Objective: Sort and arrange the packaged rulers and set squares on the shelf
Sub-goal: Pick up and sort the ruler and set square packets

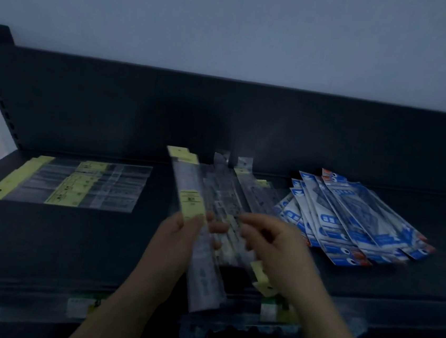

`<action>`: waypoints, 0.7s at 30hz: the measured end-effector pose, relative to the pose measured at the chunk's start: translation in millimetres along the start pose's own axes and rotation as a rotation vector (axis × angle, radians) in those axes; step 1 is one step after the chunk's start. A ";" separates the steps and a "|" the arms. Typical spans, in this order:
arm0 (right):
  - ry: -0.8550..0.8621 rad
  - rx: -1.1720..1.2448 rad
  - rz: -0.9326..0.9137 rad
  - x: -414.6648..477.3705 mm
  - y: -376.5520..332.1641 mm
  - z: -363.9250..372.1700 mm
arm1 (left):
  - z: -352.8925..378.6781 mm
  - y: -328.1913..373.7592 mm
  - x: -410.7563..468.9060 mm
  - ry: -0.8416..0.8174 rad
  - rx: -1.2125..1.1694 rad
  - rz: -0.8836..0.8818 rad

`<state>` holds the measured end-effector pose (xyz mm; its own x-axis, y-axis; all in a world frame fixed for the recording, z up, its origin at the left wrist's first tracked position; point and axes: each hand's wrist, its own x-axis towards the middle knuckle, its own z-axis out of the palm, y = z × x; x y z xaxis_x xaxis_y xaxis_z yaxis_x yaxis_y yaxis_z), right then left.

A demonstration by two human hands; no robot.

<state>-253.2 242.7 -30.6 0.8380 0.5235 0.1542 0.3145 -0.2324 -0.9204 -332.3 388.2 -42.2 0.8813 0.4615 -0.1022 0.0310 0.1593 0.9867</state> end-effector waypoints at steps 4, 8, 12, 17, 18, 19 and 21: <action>-0.025 -0.249 0.092 -3.1 13.4 -42.9 | -7.1 9.0 1.2 0.057 -0.161 -0.086; -0.248 -0.517 0.204 -16.3 20.2 -44.8 | -6.2 10.2 -4.2 0.017 -0.067 -0.145; -0.225 -0.638 0.118 -15.9 22.6 -37.8 | 2.6 7.2 -7.6 0.019 0.058 -0.138; -0.259 -0.552 0.097 -16.1 22.0 -39.3 | 12.2 4.3 -17.4 0.055 0.062 -0.125; -0.228 -0.570 0.094 -14.7 22.3 -36.4 | 12.9 3.2 -19.2 0.073 0.062 -0.115; -0.197 -0.612 0.077 -11.7 23.5 -32.1 | 13.4 2.1 -20.2 0.095 0.060 -0.105; -0.151 -0.720 0.007 -3.5 27.2 -22.9 | 14.1 -0.1 -20.7 0.137 0.044 -0.095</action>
<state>-237.4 215.8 -48.0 0.7869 0.6151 0.0500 0.5677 -0.6897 -0.4495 -343.9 366.4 -38.3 0.8007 0.5615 -0.2088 0.1346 0.1710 0.9760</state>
